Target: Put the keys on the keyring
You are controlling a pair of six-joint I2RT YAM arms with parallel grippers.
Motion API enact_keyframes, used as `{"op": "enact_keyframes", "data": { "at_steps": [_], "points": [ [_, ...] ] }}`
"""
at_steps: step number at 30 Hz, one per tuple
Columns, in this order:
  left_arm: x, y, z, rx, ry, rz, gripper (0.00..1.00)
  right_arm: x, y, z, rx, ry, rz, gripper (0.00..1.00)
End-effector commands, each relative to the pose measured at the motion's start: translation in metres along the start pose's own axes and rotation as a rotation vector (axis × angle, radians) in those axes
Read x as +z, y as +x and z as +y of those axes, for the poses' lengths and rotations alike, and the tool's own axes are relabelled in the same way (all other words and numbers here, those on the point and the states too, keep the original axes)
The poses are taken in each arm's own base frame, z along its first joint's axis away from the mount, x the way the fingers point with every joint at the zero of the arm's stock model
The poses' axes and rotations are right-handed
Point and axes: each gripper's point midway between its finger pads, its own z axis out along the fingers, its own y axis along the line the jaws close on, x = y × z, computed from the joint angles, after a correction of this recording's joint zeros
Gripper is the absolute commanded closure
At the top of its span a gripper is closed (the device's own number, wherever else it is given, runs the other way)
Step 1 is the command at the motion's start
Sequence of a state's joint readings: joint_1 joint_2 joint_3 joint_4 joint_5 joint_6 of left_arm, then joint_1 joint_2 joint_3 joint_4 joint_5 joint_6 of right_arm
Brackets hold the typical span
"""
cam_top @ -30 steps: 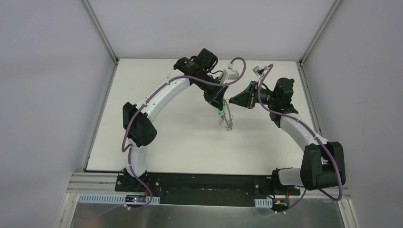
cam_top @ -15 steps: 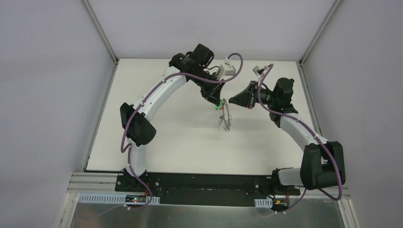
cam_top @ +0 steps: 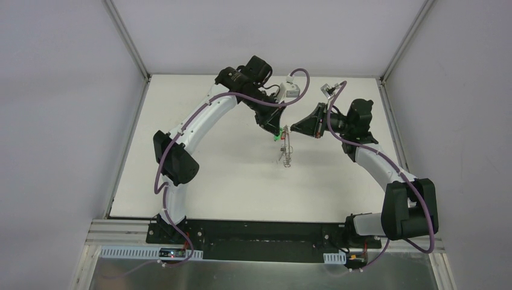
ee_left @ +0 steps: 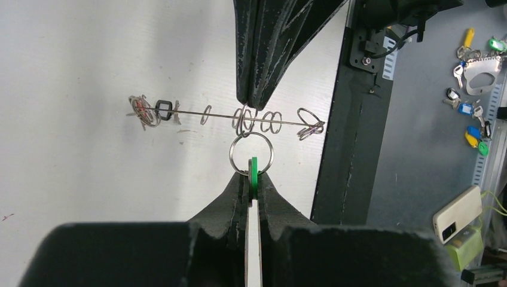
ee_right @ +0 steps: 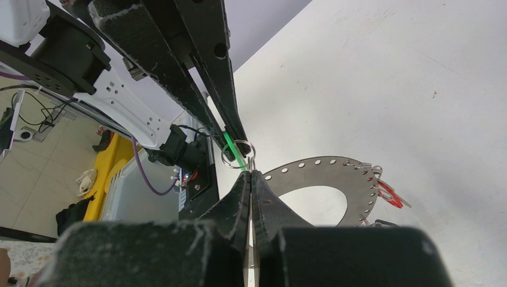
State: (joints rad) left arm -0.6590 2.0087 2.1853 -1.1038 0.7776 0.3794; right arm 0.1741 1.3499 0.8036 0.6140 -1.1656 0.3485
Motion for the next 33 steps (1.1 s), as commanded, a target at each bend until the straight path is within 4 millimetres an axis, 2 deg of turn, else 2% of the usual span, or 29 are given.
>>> {"op": "enact_keyframes", "data": {
  "at_steps": [1,9,33],
  "points": [
    [0.000,0.006,-0.008,-0.014,0.054,0.003,1.00,-0.001,-0.010,0.009,-0.072,-0.033,-0.017,1.00],
    [0.018,0.016,-0.015,-0.039,0.088,0.038,1.00,-0.001,-0.011,0.011,-0.061,-0.041,-0.021,1.00],
    [0.033,0.016,-0.027,-0.028,0.136,0.054,1.00,-0.001,-0.011,0.013,-0.065,-0.045,-0.025,1.00]
  ]
}}
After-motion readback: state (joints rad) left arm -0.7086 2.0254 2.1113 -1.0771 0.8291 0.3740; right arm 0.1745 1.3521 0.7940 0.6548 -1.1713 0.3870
